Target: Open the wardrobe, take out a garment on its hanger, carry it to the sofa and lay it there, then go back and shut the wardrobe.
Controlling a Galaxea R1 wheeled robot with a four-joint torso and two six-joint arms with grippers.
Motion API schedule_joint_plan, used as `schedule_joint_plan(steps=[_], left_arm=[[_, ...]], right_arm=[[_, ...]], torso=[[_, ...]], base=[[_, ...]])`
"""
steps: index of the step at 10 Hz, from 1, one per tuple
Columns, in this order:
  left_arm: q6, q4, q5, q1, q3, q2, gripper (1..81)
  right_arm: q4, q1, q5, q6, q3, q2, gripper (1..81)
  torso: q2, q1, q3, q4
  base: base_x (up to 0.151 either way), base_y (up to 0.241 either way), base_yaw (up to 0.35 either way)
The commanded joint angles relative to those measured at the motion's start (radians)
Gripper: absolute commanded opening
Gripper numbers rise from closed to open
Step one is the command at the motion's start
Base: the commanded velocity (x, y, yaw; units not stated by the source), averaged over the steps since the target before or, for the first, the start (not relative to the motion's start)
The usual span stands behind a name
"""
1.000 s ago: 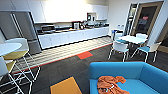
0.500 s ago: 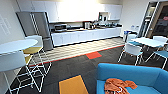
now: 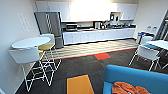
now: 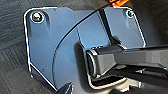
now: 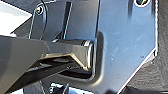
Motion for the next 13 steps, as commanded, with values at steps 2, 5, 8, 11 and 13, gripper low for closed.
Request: schedule_joint_plan(steps=[2,5,8,11,13], left_arm=[[0.002,0.007,0.033,-0.031,0.001,-0.011,81.1],[0.002,0.011,0.035,-0.031,0.001,-0.004,81.1],[0.002,0.008,0.035,-0.030,0.001,-0.002,81.1],[0.002,0.010,0.035,-0.030,0.001,-0.002,81.1],[0.003,0.011,0.035,-0.030,0.001,-0.002,81.1]], right_arm=[[-0.003,0.024,-0.059,0.000,0.066,-0.067,81.1],[0.001,0.023,-0.050,0.004,0.054,-0.072,81.1],[-0.002,0.029,-0.050,0.006,0.053,-0.072,81.1],[-0.004,0.027,-0.050,0.006,0.053,-0.070,81.1],[-0.002,0.024,-0.048,0.006,0.053,-0.068,81.1]], torso=[[0.000,0.000,0.000,0.000],[0.000,0.000,0.000,0.000],[0.000,0.000,0.000,0.000],[0.000,0.000,0.000,0.000],[0.000,0.000,0.000,0.000]], base=[[0.000,0.000,0.306],[0.000,0.000,0.306],[0.000,0.000,0.306],[0.000,0.000,0.306],[0.000,0.000,0.306]])
